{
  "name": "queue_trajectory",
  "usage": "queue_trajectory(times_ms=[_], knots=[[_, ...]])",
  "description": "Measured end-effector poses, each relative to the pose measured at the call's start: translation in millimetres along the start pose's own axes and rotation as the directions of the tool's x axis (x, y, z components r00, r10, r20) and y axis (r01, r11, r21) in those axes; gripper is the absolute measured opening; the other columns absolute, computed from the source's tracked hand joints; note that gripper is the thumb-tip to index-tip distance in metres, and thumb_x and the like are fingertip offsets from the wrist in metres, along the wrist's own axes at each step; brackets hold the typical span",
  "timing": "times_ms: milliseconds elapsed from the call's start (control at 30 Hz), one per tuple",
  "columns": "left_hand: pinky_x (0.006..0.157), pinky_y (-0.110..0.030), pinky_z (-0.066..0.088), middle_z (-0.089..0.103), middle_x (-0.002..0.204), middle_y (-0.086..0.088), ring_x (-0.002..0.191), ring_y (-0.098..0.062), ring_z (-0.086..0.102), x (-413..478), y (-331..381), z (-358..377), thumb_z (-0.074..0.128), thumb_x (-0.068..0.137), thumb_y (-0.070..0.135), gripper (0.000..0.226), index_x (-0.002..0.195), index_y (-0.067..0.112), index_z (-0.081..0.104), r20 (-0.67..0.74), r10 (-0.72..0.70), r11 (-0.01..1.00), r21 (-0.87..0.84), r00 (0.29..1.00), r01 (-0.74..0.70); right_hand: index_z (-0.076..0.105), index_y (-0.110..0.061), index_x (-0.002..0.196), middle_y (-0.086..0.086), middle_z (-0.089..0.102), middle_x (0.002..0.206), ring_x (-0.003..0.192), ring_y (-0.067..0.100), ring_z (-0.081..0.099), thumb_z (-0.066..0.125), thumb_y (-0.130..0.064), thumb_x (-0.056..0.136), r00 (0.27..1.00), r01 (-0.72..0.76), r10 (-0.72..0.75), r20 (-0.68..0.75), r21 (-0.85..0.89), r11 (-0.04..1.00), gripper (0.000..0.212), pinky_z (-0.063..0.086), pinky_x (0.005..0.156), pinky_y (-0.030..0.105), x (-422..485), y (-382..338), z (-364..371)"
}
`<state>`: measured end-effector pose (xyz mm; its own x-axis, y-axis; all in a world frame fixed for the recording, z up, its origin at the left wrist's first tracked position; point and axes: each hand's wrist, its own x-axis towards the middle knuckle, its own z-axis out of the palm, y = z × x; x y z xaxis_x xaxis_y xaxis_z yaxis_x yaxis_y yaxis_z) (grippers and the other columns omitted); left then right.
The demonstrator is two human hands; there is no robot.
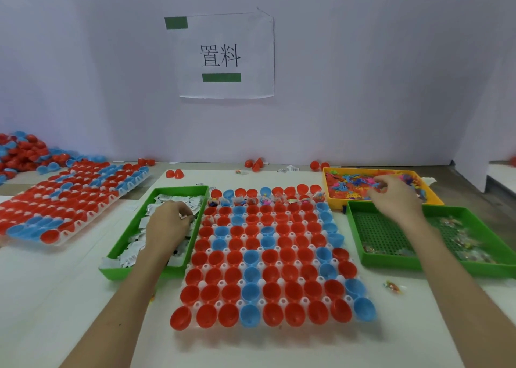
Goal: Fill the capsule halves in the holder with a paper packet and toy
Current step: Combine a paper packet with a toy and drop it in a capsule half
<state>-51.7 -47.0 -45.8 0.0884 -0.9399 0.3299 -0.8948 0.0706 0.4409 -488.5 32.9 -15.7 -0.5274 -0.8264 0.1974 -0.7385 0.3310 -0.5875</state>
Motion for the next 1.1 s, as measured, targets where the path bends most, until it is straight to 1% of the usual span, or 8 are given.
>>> queue_trajectory(times_ms=[133, 300, 433, 500, 567, 800, 1000, 1100], knots=[[0.070, -0.033, 0.050, 0.069, 0.110, -0.005, 0.082, -0.017, 0.061, -1, -1, 4, 0.069, 0.092, 0.019, 0.004, 0.088, 0.019, 0.070, -0.049, 0.001, 1.000, -0.011, 0.999, -0.002, 0.058, -0.016, 0.135, 0.014, 0.052, 0.142, 0.131, 0.037, 0.047, 0.061, -0.036, 0.095, 0.982, -0.146, 0.175, 0.074, -0.297, 0.944, 0.045, 0.031, 0.111, 0.053, 32, 17, 7], [0.070, -0.039, 0.055, 0.068, 0.095, -0.007, 0.071, -0.023, 0.061, 2, 13, -14, 0.065, 0.094, 0.010, 0.002, 0.093, 0.010, 0.063, -0.377, -0.064, 0.949, -0.310, 0.924, -0.061, 0.076, -0.022, 0.105, 0.009, 0.069, 0.121, 0.113, 0.032, 0.062, 0.066, -0.018, 0.091, 0.990, -0.133, 0.137, 0.011, -0.186, 0.973, 0.018, 0.049, 0.098, 0.044, 46, 22, 8], [0.066, -0.035, 0.055, 0.065, 0.085, -0.008, 0.068, -0.023, 0.064, -7, 33, -31, 0.062, 0.095, 0.004, 0.011, 0.092, 0.013, 0.056, -0.416, -0.165, 0.850, -0.520, 0.894, -0.085, 0.077, -0.024, 0.088, 0.004, 0.075, 0.099, 0.097, 0.028, 0.066, 0.068, -0.017, 0.090, 0.991, -0.066, 0.049, -0.124, -0.131, 0.989, 0.012, 0.051, 0.092, 0.044, 39, 20, 10], [0.065, -0.022, 0.051, 0.065, 0.083, -0.004, 0.070, -0.012, 0.064, -16, 47, -37, 0.063, 0.096, 0.007, 0.009, 0.093, 0.015, 0.058, -0.427, -0.182, 0.812, -0.574, 0.886, -0.110, 0.077, -0.025, 0.083, 0.001, 0.075, 0.096, 0.092, 0.027, 0.067, 0.071, -0.020, 0.089, 0.977, -0.029, 0.009, -0.213, -0.092, 0.995, 0.011, 0.052, 0.089, 0.044, 35, 19, 11], [0.065, -0.013, 0.047, 0.066, 0.084, 0.001, 0.073, -0.004, 0.063, -25, 62, -41, 0.066, 0.095, 0.011, 0.006, 0.095, 0.015, 0.062, -0.414, -0.197, 0.770, -0.626, 0.889, -0.120, 0.077, -0.026, 0.083, 0.000, 0.076, 0.098, 0.089, 0.024, 0.067, 0.072, -0.020, 0.089, 0.974, -0.001, -0.019, -0.224, -0.090, 0.996, 0.010, 0.054, 0.086, 0.042, 35, 20, 13], [0.058, -0.013, 0.054, 0.071, 0.079, 0.006, 0.060, -0.009, 0.069, -67, 103, -52, 0.072, 0.090, 0.013, 0.009, 0.091, 0.020, 0.066, -0.281, -0.201, 0.550, -0.825, 0.938, -0.129, 0.076, -0.015, 0.106, 0.010, 0.073, 0.110, 0.094, 0.027, 0.068, 0.072, -0.007, 0.084, 0.997, -0.074, 0.072, -0.020, -0.142, 0.987, 0.023, 0.057, 0.085, 0.042, 54, 32, 16], [0.066, -0.017, 0.058, 0.073, 0.081, 0.010, 0.070, -0.008, 0.073, -98, 131, -49, 0.078, 0.083, 0.008, 0.016, 0.090, 0.017, 0.067, -0.113, -0.076, 0.508, -0.859, 0.991, -0.059, 0.074, -0.020, 0.090, -0.001, 0.074, 0.089, 0.078, 0.017, 0.063, 0.074, -0.017, 0.087, 0.962, 0.084, -0.102, -0.252, -0.084, 0.993, 0.004, 0.054, 0.073, 0.035, 37, 22, 12], [0.068, -0.013, 0.055, 0.074, 0.079, 0.009, 0.074, -0.007, 0.072, -109, 142, -44, 0.080, 0.079, 0.004, 0.019, 0.086, 0.019, 0.070, -0.031, -0.039, 0.473, -0.881, 0.999, -0.009, 0.073, -0.020, 0.086, -0.006, 0.071, 0.079, 0.071, 0.011, 0.061, 0.076, -0.017, 0.086, 0.935, 0.248, -0.201, -0.293, 0.134, 0.960, 0.004, 0.047, 0.066, 0.026, 10, -6, 0]])
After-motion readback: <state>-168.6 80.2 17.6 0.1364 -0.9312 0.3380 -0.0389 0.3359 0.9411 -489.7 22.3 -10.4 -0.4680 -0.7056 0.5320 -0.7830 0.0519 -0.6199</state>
